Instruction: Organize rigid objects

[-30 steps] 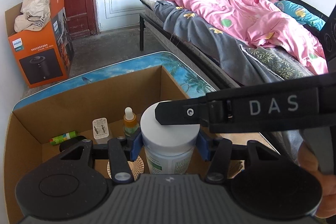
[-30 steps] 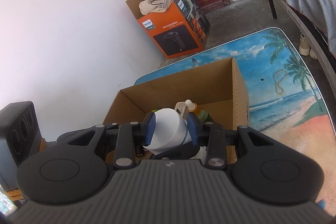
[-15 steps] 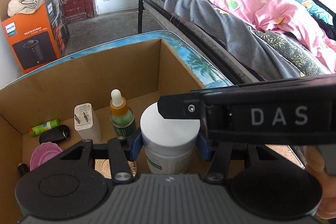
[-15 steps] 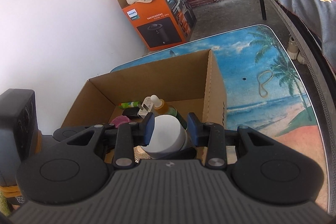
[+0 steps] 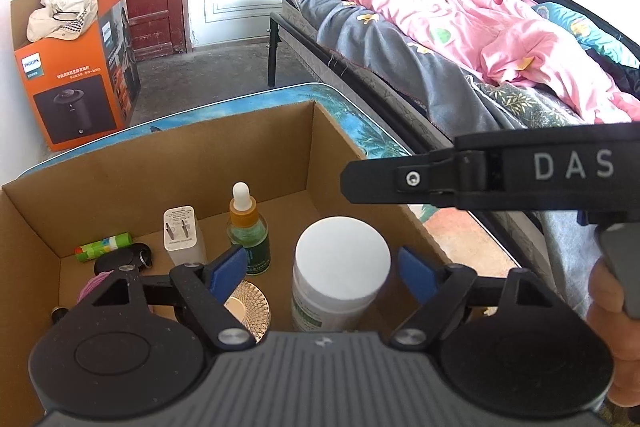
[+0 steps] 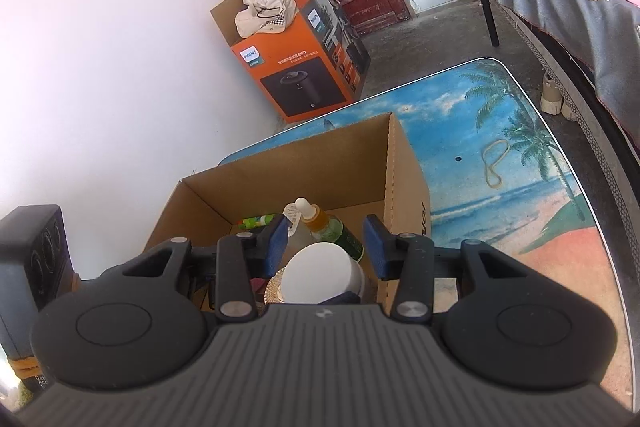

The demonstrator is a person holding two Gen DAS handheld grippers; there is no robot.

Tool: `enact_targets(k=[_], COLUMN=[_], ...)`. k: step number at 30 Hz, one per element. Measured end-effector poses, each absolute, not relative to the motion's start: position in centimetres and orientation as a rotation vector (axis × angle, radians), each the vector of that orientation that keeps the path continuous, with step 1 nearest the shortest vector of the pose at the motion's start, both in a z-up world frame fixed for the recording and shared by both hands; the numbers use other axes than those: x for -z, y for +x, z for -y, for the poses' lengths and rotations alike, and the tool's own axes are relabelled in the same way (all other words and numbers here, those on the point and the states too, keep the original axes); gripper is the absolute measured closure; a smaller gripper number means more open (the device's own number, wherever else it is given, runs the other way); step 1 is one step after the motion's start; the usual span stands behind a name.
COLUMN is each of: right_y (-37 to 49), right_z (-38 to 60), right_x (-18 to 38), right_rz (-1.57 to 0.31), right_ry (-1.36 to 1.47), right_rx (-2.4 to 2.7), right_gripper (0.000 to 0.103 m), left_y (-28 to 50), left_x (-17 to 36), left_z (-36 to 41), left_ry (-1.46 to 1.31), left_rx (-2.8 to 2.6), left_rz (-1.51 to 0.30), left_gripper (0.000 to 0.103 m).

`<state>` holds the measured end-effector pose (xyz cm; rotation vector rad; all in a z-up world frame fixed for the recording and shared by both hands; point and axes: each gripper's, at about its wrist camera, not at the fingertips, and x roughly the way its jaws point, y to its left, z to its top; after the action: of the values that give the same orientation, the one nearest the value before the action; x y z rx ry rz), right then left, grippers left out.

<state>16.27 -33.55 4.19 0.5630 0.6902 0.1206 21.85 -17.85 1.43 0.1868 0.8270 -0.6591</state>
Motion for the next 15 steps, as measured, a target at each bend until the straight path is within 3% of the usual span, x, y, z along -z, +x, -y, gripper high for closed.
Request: enact_targets(k=[15], right_y=[10.7], right_z=[31.6], right_x=[-8.7], right_rz=[-0.615], right_ry=[0.536], right_rx=[-0.118], right_gripper=[0.056], left_y=[16.6], left_x=[-6.4], left_z=[13.2], left_ry=[0.208], left_rx=[0.537], left_rz=[-0.721], left_gripper=[0.010])
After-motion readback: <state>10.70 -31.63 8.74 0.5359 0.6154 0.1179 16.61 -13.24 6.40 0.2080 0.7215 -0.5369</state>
